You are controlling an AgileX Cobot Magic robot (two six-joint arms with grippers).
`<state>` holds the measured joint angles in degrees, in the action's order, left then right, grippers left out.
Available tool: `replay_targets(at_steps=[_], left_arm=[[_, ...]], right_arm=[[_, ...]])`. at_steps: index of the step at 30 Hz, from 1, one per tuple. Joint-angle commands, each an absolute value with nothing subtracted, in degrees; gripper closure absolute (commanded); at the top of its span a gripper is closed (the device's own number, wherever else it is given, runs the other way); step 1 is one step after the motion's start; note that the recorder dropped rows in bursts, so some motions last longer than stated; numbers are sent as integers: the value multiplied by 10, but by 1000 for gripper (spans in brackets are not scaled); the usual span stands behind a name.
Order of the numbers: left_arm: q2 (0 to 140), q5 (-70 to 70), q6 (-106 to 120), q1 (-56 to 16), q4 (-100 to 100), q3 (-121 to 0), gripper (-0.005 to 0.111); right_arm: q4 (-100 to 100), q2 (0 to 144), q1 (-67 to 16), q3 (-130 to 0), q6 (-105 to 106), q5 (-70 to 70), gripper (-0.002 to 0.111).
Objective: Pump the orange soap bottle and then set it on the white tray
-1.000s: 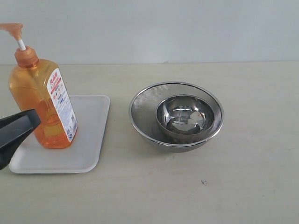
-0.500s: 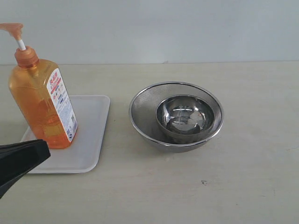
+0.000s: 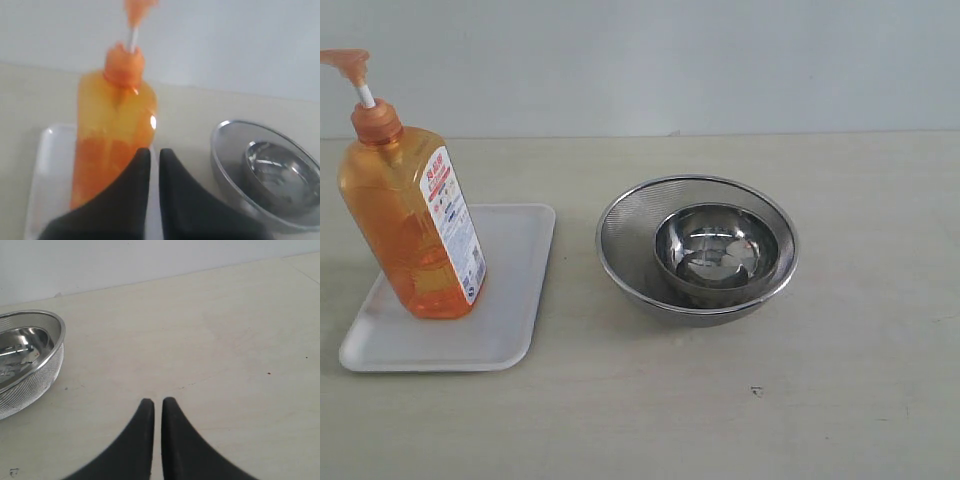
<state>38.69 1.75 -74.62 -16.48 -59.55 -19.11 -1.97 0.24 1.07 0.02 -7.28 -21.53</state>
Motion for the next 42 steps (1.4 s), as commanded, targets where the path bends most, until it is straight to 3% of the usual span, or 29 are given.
replay_targets(at_steps=[1, 15, 26, 42], left_arm=[[391, 71, -739, -166, -614, -254, 102], [548, 125, -784, -148, -677, -365, 102], [567, 95, -797, -105, -684, -410, 102], [637, 71, -812, -105, -699, -448, 102]], right_arm=[[-19, 0, 12, 0, -72, -211, 107], [-19, 0, 12, 0, -71, -211, 107], [-19, 0, 12, 0, -71, -211, 107], [-20, 0, 12, 0, -70, -210, 107]])
